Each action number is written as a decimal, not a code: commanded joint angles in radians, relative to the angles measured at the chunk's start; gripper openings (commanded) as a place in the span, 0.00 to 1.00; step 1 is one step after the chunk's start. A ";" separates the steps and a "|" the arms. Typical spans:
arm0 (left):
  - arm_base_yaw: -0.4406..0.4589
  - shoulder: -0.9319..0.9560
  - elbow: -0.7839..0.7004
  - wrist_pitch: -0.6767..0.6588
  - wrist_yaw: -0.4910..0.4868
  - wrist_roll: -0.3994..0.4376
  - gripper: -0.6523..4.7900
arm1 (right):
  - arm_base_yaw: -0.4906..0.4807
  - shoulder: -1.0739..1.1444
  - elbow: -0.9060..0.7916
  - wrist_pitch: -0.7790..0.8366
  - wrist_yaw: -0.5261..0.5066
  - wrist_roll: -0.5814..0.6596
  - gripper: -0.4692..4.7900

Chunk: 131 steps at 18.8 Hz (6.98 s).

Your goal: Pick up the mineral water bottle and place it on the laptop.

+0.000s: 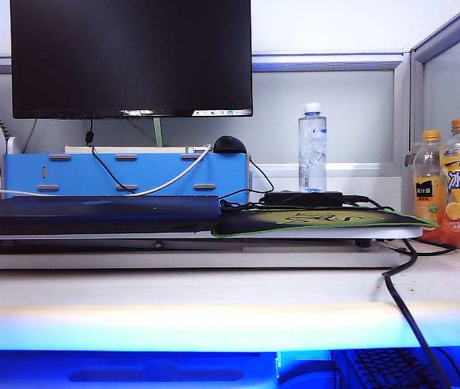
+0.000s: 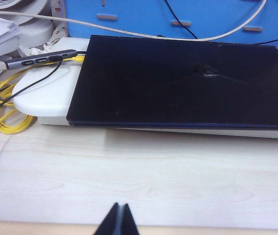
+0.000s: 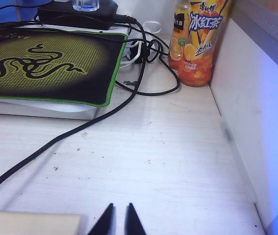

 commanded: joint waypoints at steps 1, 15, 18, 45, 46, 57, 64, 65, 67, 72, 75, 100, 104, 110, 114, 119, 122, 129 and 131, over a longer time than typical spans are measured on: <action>0.000 -0.002 0.000 -0.002 0.003 0.002 0.12 | 0.000 0.001 -0.003 -0.006 -0.002 0.004 0.17; 0.000 -0.002 0.000 -0.002 0.003 0.002 0.12 | -0.001 0.000 -0.003 0.008 0.056 -0.188 0.17; 0.000 -0.002 0.000 -0.002 0.003 0.002 0.12 | -0.001 0.000 -0.003 0.008 0.056 -0.188 0.17; 0.000 -0.002 0.000 -0.002 0.003 0.002 0.12 | 0.068 1.181 0.824 0.576 -1.098 0.644 0.84; 0.000 -0.002 0.000 -0.002 0.003 0.002 0.12 | 0.077 1.192 0.824 0.569 -0.986 0.565 1.00; 0.000 -0.002 0.000 -0.002 0.003 0.002 0.12 | 0.173 1.488 1.221 0.356 -0.154 -0.054 1.00; 0.000 -0.002 0.000 -0.002 0.003 0.002 0.12 | 0.232 1.888 1.510 0.430 0.064 -0.077 1.00; 0.000 -0.002 0.000 -0.002 0.003 0.002 0.12 | 0.238 1.933 1.548 0.444 0.108 -0.087 1.00; 0.000 -0.002 0.000 -0.002 0.003 0.002 0.12 | 0.238 2.013 1.630 0.447 0.156 -0.086 1.00; 0.000 -0.002 0.000 -0.002 0.003 0.002 0.12 | 0.234 2.159 1.817 0.432 0.244 -0.084 1.00; 0.000 -0.002 0.000 -0.002 0.003 0.002 0.12 | 0.234 2.251 1.953 0.348 0.246 -0.084 1.00; 0.000 -0.002 0.000 -0.002 0.003 0.002 0.12 | 0.193 2.342 2.042 0.417 0.021 -0.087 0.45; 0.000 -0.002 0.000 -0.002 0.003 0.001 0.12 | 0.193 2.341 2.079 0.443 0.014 -0.086 0.38; 0.000 -0.002 0.000 -0.002 0.003 0.002 0.12 | 0.191 2.350 2.113 0.395 0.001 -0.087 1.00; 0.000 -0.002 0.000 -0.002 0.003 0.002 0.12 | 0.192 2.396 2.116 0.418 -0.030 -0.090 1.00; 0.000 -0.002 0.000 -0.002 0.003 0.002 0.12 | 0.192 2.520 2.283 0.385 0.000 -0.084 0.85; 0.000 -0.002 0.000 -0.002 0.003 0.001 0.12 | 0.190 2.531 2.316 0.374 -0.002 -0.110 0.40; 0.000 -0.002 0.000 -0.002 0.003 0.002 0.12 | 0.187 2.471 2.319 0.380 -0.031 -0.113 0.29; 0.000 -0.002 0.000 -0.002 0.003 0.001 0.12 | 0.187 2.430 2.319 0.373 -0.035 -0.113 0.29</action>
